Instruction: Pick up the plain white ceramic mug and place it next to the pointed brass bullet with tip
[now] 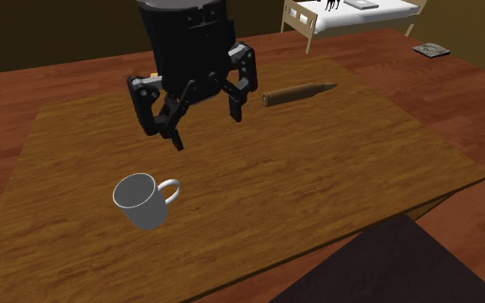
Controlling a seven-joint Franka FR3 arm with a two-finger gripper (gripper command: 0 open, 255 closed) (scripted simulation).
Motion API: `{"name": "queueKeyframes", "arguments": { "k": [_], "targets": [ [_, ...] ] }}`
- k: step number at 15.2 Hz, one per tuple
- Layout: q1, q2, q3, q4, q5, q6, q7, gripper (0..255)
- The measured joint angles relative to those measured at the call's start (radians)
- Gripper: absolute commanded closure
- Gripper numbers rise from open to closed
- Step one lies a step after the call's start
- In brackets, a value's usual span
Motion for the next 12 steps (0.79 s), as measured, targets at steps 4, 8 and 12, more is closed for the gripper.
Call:
{"name": "queueKeyframes", "arguments": {
  "k": [4,8,12],
  "targets": [
    [0.015,0.157,0.053,0.087,-0.041,0.023,0.088,0],
    [0.044,0.317,0.087,0.193,-0.093,0.025,0.174,0],
    [0.098,0.496,0.103,0.322,-0.156,0.019,0.260,0]
  ]
}}
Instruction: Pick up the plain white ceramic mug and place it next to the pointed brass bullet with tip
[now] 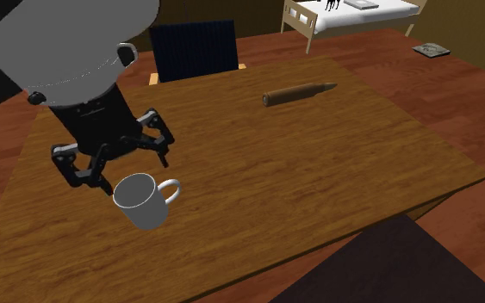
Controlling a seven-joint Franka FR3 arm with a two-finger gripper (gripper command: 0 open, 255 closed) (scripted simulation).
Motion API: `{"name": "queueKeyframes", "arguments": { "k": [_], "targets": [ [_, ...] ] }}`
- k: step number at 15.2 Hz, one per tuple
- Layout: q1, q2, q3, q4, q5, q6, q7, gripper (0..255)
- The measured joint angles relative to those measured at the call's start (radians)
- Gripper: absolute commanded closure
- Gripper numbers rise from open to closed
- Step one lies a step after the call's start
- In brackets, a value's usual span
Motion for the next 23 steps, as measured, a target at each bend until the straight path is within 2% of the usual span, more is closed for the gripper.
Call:
{"name": "queueKeyframes", "arguments": {
  "k": [6,14,20,21,23],
  "targets": [
    [0.097,0.240,-0.008,0.220,-0.067,-0.048,0.085,0],
    [0.105,0.279,-0.016,0.171,-0.083,0.032,0.099,0],
    [0.104,0.280,-0.017,0.166,-0.084,0.039,0.099,0],
    [0.104,0.280,-0.017,0.166,-0.084,0.039,0.099,255],
    [0.104,0.280,-0.017,0.166,-0.084,0.039,0.099,255]
  ]
}}
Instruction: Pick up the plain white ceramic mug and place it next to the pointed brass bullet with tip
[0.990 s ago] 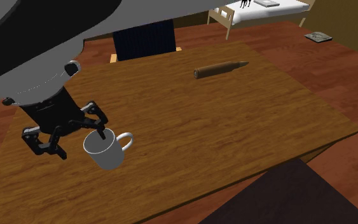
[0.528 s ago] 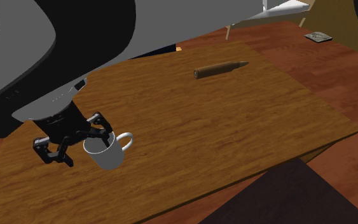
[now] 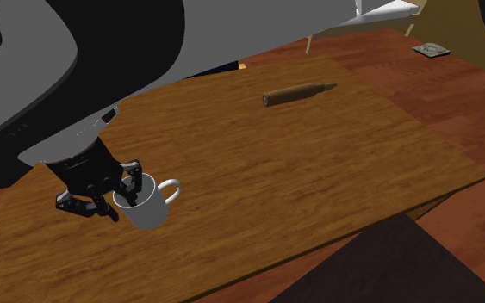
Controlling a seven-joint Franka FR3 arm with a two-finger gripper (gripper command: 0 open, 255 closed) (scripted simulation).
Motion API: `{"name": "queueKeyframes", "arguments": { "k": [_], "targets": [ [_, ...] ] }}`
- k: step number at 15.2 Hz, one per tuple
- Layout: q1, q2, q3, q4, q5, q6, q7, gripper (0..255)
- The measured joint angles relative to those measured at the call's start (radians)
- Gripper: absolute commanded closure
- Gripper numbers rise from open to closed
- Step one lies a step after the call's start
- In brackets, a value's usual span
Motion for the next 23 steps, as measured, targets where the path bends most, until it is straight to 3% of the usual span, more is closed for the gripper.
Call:
{"name": "queueKeyframes", "arguments": {
  "k": [9,23],
  "targets": [
    [-0.001,-0.004,0.001,0.001,0.002,-0.004,0.000,255],
    [-0.004,-0.064,0.019,0.099,0.032,-0.157,-0.011,255]
  ]
}}
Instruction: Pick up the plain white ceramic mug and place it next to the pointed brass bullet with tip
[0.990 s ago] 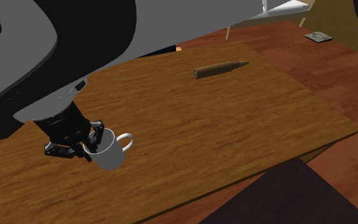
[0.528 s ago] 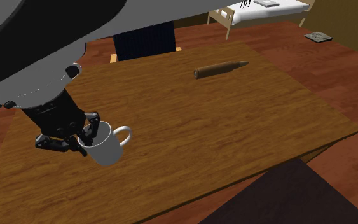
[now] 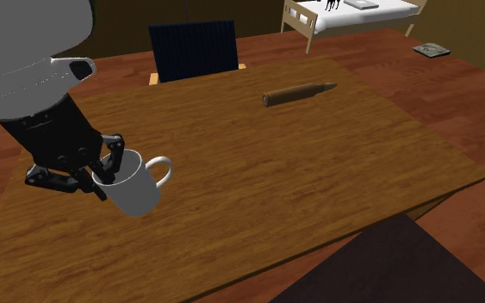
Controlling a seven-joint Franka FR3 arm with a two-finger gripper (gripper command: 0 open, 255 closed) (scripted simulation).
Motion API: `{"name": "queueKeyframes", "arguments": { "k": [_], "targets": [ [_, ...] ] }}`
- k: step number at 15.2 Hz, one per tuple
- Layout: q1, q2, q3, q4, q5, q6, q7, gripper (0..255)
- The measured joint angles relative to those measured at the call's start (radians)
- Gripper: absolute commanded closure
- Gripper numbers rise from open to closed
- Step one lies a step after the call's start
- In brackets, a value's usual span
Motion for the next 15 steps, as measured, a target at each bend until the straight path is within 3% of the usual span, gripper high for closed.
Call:
{"name": "queueKeyframes", "arguments": {
  "k": [15],
  "targets": [
    [0.016,-0.017,0.009,0.177,0.011,-0.190,-0.002,255]
  ]
}}
